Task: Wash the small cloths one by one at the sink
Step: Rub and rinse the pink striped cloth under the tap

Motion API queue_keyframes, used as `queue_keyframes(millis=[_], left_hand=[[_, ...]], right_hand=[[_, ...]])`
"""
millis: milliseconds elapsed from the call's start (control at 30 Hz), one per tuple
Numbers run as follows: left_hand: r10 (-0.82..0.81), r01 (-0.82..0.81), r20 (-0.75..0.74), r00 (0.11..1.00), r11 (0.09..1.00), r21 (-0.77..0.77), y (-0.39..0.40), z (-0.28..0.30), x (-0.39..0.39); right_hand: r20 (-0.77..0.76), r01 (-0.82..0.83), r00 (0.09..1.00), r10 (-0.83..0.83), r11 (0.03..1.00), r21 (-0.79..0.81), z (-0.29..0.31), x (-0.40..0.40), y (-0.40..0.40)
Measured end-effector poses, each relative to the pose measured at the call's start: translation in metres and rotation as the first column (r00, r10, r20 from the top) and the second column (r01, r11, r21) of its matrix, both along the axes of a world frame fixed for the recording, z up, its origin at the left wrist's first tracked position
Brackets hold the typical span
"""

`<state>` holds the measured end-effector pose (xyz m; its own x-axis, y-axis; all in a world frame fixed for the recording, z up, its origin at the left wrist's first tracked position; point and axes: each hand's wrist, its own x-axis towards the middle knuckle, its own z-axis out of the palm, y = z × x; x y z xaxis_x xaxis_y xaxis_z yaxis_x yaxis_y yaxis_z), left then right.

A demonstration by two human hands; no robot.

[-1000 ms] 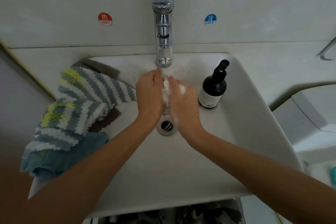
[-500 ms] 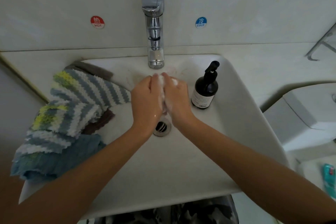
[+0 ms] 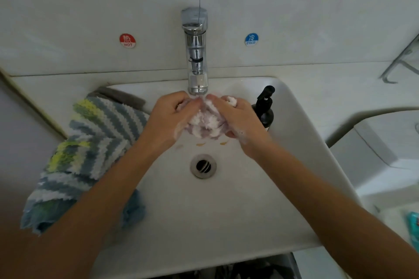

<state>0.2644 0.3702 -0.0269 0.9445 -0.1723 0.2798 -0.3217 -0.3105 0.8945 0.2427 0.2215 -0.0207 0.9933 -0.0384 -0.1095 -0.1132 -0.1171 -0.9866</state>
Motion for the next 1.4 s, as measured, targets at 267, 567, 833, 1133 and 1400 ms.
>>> queue_keyframes(millis=[267, 567, 833, 1133, 1400], left_hand=[[-0.171, 0.216, -0.218, 0.961, 0.955, 0.203, 0.02, 0.011, 0.005], [-0.193, 0.376, -0.386, 0.902, 0.79, 0.484, 0.028, 0.0, 0.012], [-0.224, 0.362, -0.365, 0.904, 0.853, 0.375, 0.025, 0.002, 0.008], [-0.231, 0.362, -0.433, 0.871, 0.899, 0.248, 0.02, -0.001, 0.006], [0.072, -0.045, -0.165, 0.984, 0.986, 0.162, -0.007, -0.006, -0.006]], right_hand=[[-0.012, -0.205, 0.979, 0.205, 0.972, -0.118, 0.007, 0.006, -0.024], [-0.24, -0.421, 0.907, 0.346, 0.716, -0.557, -0.002, 0.007, -0.023], [-0.174, -0.325, 0.945, 0.276, 0.852, -0.41, 0.001, 0.008, -0.025], [-0.096, -0.18, 0.982, 0.166, 0.968, -0.175, -0.003, 0.007, -0.02], [0.154, 0.2, 0.97, -0.189, 0.978, -0.064, -0.017, 0.006, 0.002]])
